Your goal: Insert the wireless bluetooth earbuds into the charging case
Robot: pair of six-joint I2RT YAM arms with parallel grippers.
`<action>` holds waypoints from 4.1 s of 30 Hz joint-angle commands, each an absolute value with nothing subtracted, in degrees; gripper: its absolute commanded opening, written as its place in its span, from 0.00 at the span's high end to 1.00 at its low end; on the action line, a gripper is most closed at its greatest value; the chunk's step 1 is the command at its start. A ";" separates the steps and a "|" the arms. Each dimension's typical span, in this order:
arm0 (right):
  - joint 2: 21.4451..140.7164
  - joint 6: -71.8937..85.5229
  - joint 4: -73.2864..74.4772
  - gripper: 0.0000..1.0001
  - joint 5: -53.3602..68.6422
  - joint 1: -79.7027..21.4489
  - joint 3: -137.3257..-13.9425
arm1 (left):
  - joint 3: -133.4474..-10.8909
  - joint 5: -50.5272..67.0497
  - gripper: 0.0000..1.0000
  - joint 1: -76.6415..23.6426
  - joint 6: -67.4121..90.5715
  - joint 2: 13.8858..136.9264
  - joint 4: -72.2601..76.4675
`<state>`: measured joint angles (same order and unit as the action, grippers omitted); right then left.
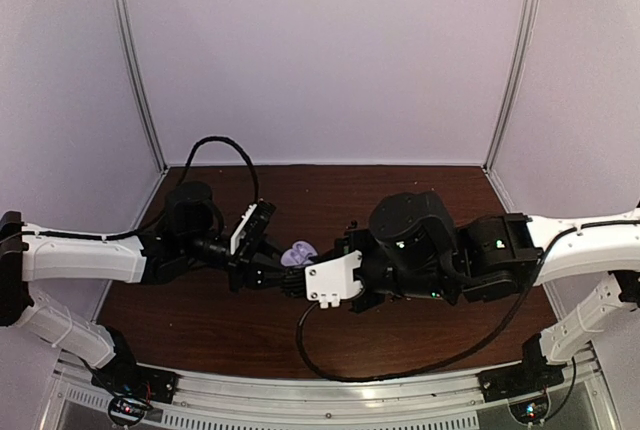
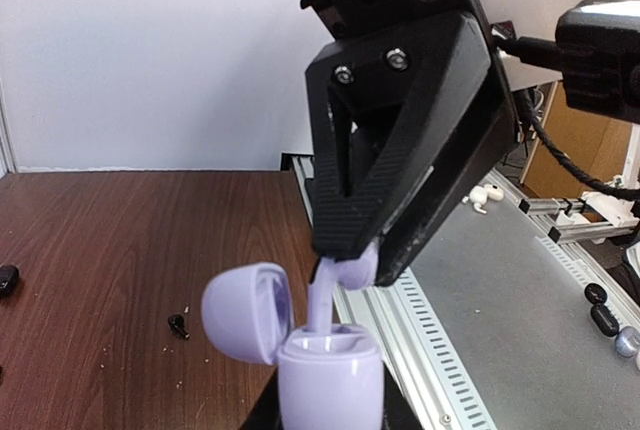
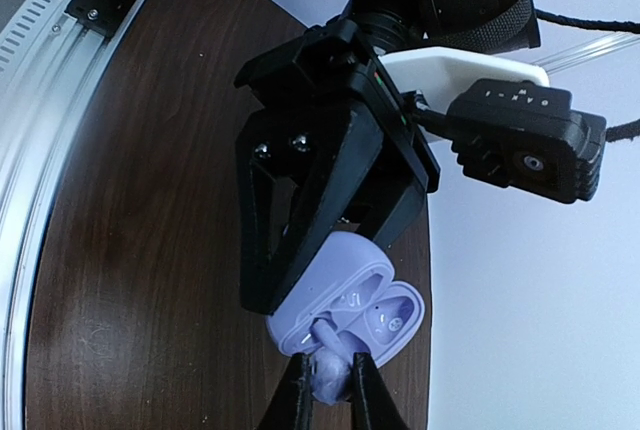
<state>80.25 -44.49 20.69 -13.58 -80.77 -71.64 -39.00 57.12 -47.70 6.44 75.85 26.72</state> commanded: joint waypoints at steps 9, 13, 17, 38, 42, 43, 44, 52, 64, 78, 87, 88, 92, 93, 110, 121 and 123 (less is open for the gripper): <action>77.74 -45.87 16.74 1.00 -11.99 -82.34 -71.10 | -38.37 59.81 1.00 -47.64 6.94 75.30 30.84; 77.53 -45.78 16.04 1.00 -11.73 -82.35 -70.41 | -38.19 60.01 1.00 -47.61 6.94 74.91 31.27; 77.43 -45.95 15.30 1.00 -11.43 -82.35 -69.70 | -37.80 60.44 1.00 -47.61 6.88 74.23 32.17; 77.94 -47.65 10.45 0.87 -9.84 -82.10 -67.45 | -35.95 62.39 1.00 -48.87 5.47 71.78 36.22; 78.05 -47.90 9.94 0.81 -10.11 -82.09 -67.49 | -35.47 62.23 1.00 -48.87 6.32 71.55 37.89; 78.05 -47.98 9.82 0.80 -10.18 -82.09 -67.43 | -35.38 62.18 1.00 -48.87 6.40 71.40 38.15; 78.05 -48.03 9.70 0.79 -10.26 -82.10 -67.37 | -35.34 62.13 1.00 -48.87 6.41 71.31 38.22; 78.05 -48.12 9.12 0.71 -10.55 -82.09 -67.39 | -35.20 61.95 1.00 -48.87 6.52 71.10 38.43; 76.92 -48.08 6.90 0.51 -10.80 -82.02 -65.80 | -32.84 58.12 1.00 -48.79 12.40 71.59 47.73; 71.82 -41.26 -7.99 0.31 -8.59 -78.45 -59.41 | -27.19 49.67 1.00 -44.02 21.86 74.14 70.69; 71.59 -14.95 -17.05 0.27 8.42 -63.76 -56.70 | -25.08 45.19 1.00 -43.16 19.86 76.57 83.24; 72.41 -13.10 -17.07 0.28 9.81 -62.93 -57.03 | -24.97 44.76 1.00 -43.08 19.46 76.74 83.55; 75.67 -4.93 -17.60 0.32 14.65 -59.71 -59.06 | -24.38 41.14 1.00 -42.82 18.16 77.08 84.87; 76.16 -2.72 -18.08 0.33 16.04 -59.02 -59.25 | -24.17 40.08 1.00 -42.66 17.83 77.08 85.16; 82.04 5.17 -13.82 0.73 26.83 -57.66 -68.25 | -23.88 31.78 1.00 -42.19 10.58 75.50 78.76; 84.15 3.96 -10.62 0.76 27.78 -59.59 -70.55 | -24.04 31.45 1.00 -42.12 9.41 75.58 77.36; 84.28 3.63 -10.31 0.76 27.55 -59.99 -70.74 | -24.23 31.47 1.00 -42.19 9.09 75.72 76.79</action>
<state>83.92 4.29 -10.90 26.85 -58.89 -68.40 -23.64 32.10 -42.68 10.50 76.40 76.18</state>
